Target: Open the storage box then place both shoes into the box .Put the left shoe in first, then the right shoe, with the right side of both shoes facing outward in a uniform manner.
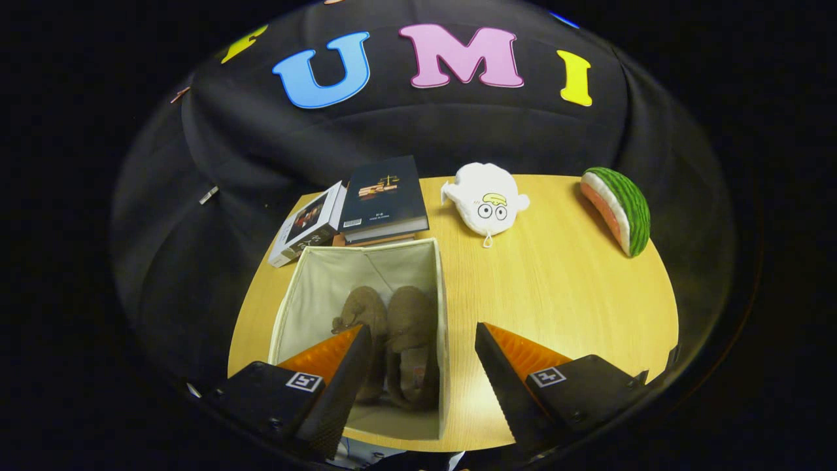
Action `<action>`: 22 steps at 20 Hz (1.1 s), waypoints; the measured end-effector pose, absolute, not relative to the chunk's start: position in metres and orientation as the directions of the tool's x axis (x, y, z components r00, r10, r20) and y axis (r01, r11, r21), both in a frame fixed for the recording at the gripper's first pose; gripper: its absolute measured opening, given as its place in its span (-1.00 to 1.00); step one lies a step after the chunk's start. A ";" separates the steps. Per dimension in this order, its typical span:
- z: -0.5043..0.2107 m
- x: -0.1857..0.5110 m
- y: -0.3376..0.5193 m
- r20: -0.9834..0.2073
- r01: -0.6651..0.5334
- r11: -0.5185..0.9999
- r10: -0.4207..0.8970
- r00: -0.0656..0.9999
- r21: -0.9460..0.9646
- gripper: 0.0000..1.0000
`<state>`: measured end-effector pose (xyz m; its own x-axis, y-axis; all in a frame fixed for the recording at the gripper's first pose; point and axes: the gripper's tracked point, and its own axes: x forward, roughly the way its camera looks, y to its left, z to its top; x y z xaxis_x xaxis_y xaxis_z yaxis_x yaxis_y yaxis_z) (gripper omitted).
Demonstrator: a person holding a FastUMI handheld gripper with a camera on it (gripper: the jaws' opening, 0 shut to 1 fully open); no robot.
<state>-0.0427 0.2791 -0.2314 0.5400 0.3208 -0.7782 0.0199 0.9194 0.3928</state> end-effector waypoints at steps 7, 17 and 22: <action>-0.169 -0.031 0.220 -0.636 0.019 0.898 0.297 0.712 0.440 0.96; -0.090 -0.014 0.090 -0.415 -0.047 0.938 0.197 0.888 0.345 0.96; -0.074 -0.021 0.031 -0.347 -0.060 0.943 0.179 0.920 0.328 0.95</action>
